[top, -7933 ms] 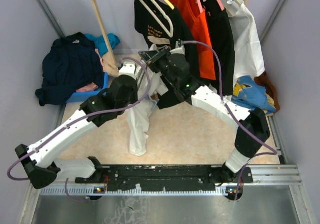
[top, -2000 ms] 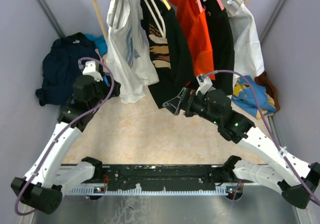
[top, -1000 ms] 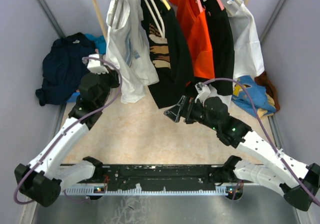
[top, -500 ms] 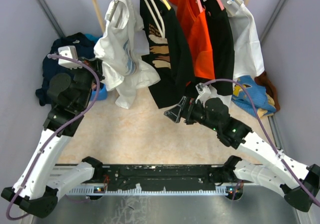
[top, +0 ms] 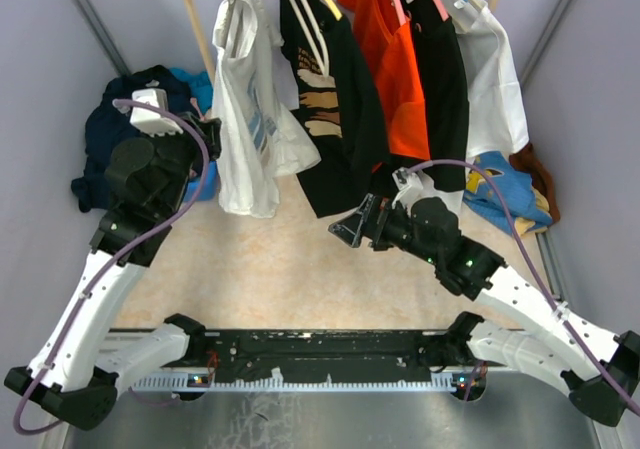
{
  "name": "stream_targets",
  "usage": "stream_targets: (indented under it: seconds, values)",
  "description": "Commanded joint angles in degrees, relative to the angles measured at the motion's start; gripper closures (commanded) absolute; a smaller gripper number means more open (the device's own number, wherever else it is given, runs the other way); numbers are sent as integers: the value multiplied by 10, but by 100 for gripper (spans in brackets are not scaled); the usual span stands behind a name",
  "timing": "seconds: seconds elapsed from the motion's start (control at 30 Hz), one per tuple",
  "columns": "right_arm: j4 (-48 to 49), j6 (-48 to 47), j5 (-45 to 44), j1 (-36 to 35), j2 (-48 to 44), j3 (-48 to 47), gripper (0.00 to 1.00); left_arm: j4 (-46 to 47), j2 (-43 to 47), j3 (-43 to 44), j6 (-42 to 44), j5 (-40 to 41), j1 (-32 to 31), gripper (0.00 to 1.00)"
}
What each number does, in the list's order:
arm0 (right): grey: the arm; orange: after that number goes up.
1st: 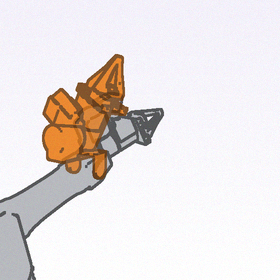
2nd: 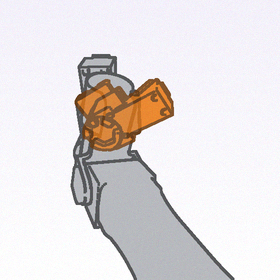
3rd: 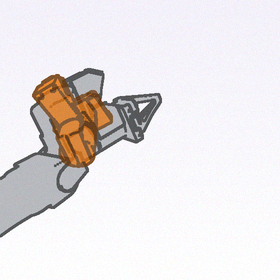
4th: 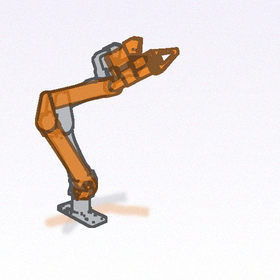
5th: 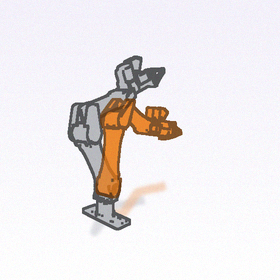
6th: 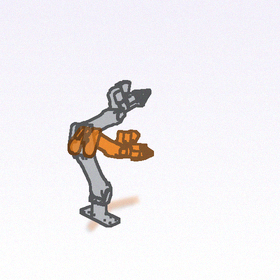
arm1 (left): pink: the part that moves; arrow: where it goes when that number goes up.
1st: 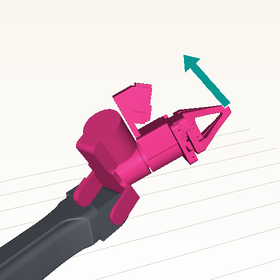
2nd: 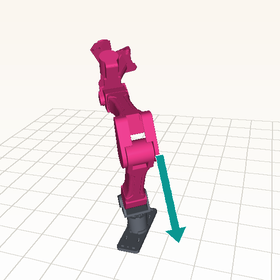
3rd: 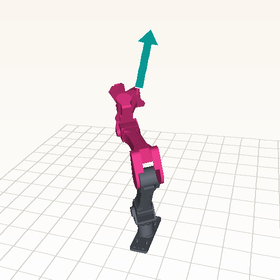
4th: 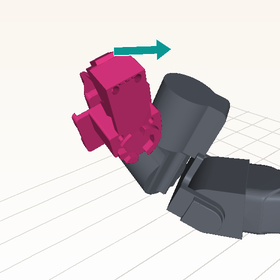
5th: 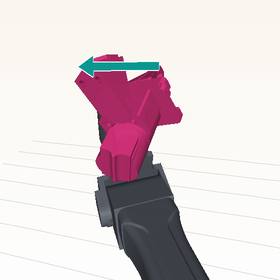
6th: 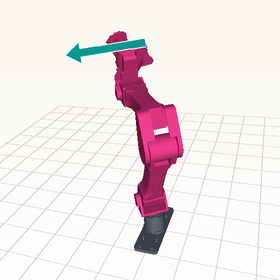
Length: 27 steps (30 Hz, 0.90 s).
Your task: Place the t-shirt on the hanger
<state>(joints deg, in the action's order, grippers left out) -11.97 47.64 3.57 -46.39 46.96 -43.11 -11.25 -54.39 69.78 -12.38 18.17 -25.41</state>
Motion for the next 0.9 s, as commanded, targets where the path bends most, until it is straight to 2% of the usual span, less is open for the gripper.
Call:
stream_targets:
  seconds: [0.0,0.13,0.27,0.43,0.7,0.87]
  values:
    - [13,-5,1,-5,-12,2,3,-31,11,51,0,-14,-4,46]
    - [8,-34,32,-5,5,-25,4,-70,14,75,-6,6,-4,44]
    - [-32,-91,57,-13,35,-101,5,-96,26,78,-18,9,-4,41]
    - [-102,-140,25,-14,68,-164,4,-154,19,84,-36,6,-3,38]
    - [-89,-132,-53,-13,79,-100,4,-175,59,-10,-68,16,-4,35]
    - [-39,-122,-45,-13,124,-69,4,-177,70,-57,-77,77,-3,23]
